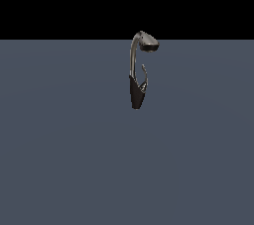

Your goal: Turn on the faucet by rotating a designated handle.

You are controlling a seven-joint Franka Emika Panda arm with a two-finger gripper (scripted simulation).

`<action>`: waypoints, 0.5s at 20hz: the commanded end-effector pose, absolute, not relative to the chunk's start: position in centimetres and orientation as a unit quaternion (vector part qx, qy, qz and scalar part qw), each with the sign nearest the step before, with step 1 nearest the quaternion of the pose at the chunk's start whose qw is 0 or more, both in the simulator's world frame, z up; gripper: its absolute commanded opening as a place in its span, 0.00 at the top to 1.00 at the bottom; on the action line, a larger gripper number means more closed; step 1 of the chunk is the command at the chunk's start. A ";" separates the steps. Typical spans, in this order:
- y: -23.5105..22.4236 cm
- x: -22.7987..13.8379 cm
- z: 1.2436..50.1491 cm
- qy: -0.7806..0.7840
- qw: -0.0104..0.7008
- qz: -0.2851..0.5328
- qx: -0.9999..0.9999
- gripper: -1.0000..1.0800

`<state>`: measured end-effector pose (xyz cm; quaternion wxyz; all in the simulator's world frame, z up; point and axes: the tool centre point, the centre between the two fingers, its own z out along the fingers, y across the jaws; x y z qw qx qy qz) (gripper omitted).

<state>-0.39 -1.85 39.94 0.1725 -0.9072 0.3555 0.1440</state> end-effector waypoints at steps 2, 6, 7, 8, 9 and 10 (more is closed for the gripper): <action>-2.3 1.9 37.9 0.389 0.185 0.161 -0.888 1.00; -2.9 4.3 35.3 0.425 0.199 0.181 -0.864 1.00; -3.0 4.9 34.6 0.434 0.202 0.186 -0.858 1.00; -3.2 5.4 33.9 0.443 0.205 0.191 -0.852 1.00; -3.4 6.0 33.2 0.452 0.208 0.196 -0.845 1.00; -3.5 6.5 32.4 0.461 0.211 0.201 -0.838 1.00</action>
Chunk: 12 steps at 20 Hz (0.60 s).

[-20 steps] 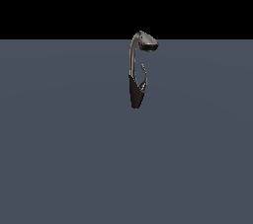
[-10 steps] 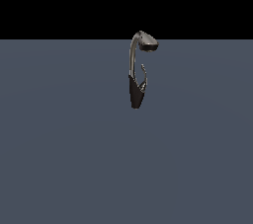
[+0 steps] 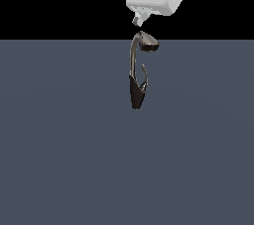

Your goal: Turn on the faucet by rotating a designated handle.

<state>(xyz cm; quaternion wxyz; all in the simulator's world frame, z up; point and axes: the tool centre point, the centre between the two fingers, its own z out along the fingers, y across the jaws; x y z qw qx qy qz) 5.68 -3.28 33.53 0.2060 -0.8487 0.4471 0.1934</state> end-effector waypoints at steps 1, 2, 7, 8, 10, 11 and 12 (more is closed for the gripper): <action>-3.7 7.0 31.7 0.470 0.214 0.206 -0.832 1.00; -3.9 7.6 30.9 0.478 0.216 0.211 -0.825 1.00; -4.7 9.9 26.9 0.521 0.229 0.237 -0.788 1.00; -4.9 10.3 26.1 0.529 0.232 0.242 -0.780 1.00; -5.2 11.0 24.5 0.544 0.236 0.251 -0.765 1.00; -5.4 11.3 23.7 0.550 0.238 0.256 -0.758 1.00; -5.5 11.6 23.0 0.557 0.239 0.260 -0.752 1.00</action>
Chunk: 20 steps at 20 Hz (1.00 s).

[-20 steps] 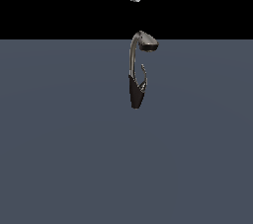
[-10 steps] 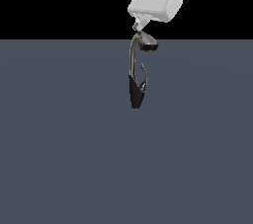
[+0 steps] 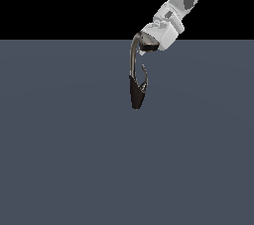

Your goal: Turn on the faucet by rotating a designated handle.

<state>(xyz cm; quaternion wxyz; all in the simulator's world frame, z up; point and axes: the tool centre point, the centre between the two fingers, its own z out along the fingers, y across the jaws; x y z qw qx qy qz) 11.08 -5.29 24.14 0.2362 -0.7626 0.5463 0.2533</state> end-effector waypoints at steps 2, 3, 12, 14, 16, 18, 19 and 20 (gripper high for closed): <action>-5.8 12.1 21.8 0.568 0.242 0.267 -0.740 1.00; -5.9 12.3 21.2 0.573 0.244 0.270 -0.734 1.00; -6.5 13.2 18.0 0.599 0.250 0.288 -0.704 1.00; -6.5 13.3 17.8 0.600 0.250 0.289 -0.702 1.00; -6.5 13.3 17.8 0.600 0.250 0.289 -0.702 1.00; -6.5 13.3 17.8 0.600 0.250 0.289 -0.702 1.00; -6.5 13.3 17.8 0.600 0.250 0.289 -0.702 1.00; -6.5 13.1 17.8 0.600 0.250 0.289 -0.702 1.00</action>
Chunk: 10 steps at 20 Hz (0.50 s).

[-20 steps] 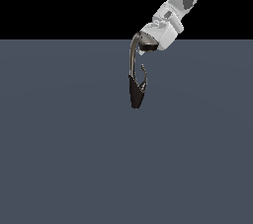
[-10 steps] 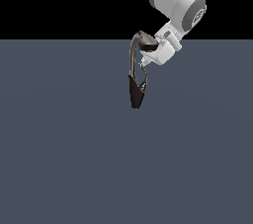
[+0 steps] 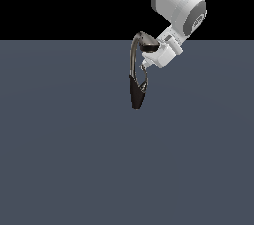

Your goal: Turn on the faucet by rotating a designated handle.

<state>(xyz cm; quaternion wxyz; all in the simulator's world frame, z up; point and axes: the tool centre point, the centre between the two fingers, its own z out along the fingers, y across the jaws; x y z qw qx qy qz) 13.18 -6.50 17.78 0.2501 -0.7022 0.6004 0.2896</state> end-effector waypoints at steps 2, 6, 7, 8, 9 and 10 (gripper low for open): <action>-6.5 12.7 17.9 0.600 0.250 0.289 -0.702 1.00; -6.4 12.0 18.1 0.600 0.250 0.289 -0.702 1.00; -6.4 11.8 18.1 0.600 0.250 0.289 -0.702 1.00; -6.4 11.6 18.2 0.600 0.250 0.289 -0.702 1.00; -6.3 11.4 18.2 0.600 0.250 0.289 -0.702 1.00; -6.3 11.2 18.3 0.600 0.250 0.289 -0.702 1.00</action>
